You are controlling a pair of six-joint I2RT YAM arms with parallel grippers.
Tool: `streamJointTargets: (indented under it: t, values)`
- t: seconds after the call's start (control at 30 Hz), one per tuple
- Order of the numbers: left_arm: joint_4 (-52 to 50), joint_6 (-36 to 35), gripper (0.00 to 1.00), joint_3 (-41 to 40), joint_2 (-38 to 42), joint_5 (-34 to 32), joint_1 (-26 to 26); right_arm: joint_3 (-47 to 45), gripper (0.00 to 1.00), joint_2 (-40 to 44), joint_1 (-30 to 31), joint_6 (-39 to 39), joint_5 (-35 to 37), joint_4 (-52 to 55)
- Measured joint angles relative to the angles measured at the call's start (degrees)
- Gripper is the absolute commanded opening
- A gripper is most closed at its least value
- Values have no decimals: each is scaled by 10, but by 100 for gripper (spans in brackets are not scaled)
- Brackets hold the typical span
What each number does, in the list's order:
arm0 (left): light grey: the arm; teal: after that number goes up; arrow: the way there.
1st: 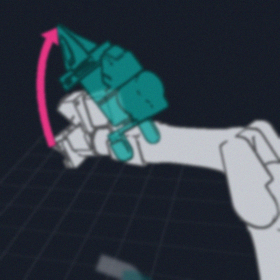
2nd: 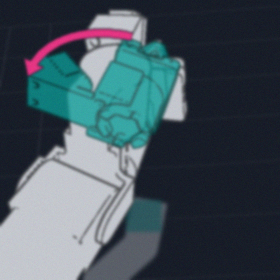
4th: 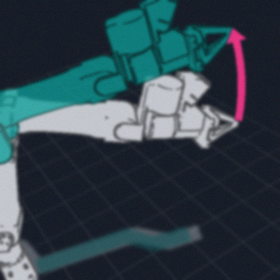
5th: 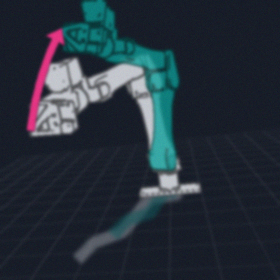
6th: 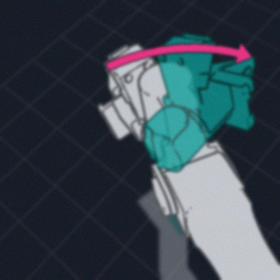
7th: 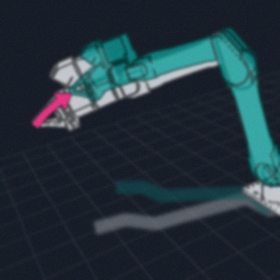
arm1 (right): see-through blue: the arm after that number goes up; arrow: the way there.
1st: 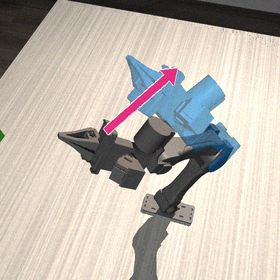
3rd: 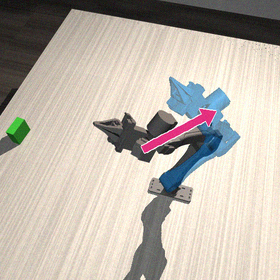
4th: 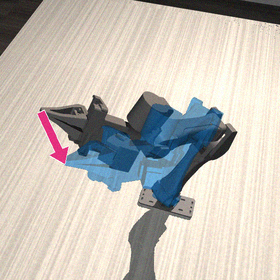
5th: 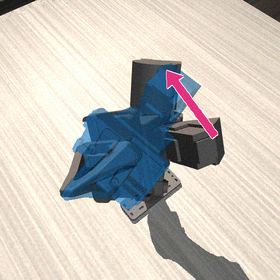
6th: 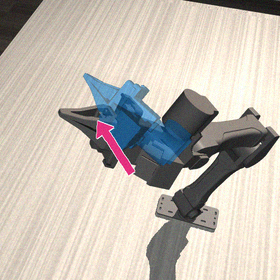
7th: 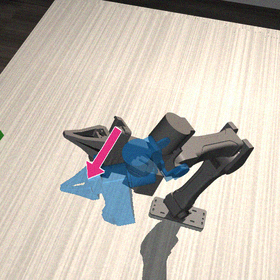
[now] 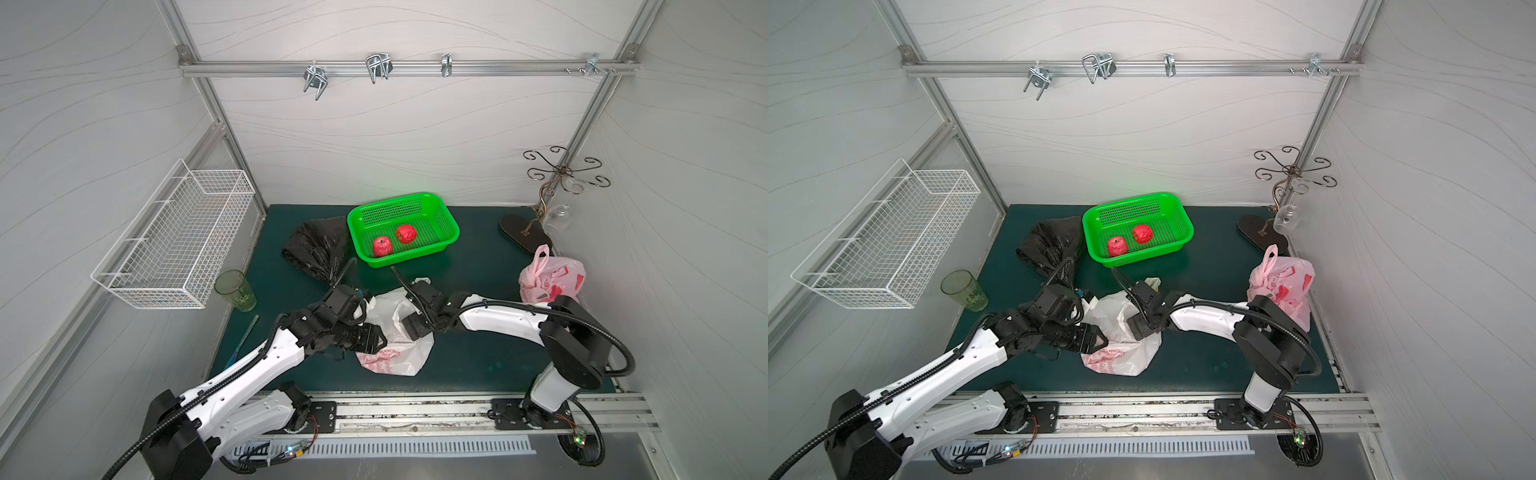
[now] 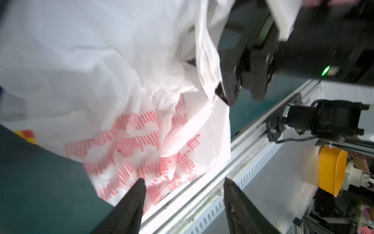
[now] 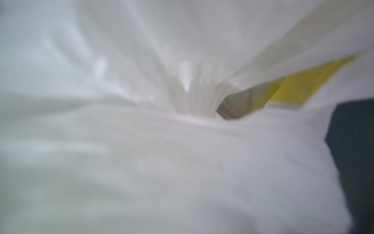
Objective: Untie the knot of a plastic bag & take out the apple
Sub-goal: Move the plastic bag to the center of the board.
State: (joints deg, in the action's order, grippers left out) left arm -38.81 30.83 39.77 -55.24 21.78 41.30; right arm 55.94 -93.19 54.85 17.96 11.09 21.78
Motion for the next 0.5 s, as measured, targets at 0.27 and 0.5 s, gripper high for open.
streamJointTargets:
  t: [0.27, 0.5]
  values:
    - [68, 83, 61, -74, 23, 1, 51, 7, 95, 58, -106, -14, -3, 35]
    - [167, 89, 63, -94, -98, -2, 56, 0, 96, 168, -122, -16, 4, 67]
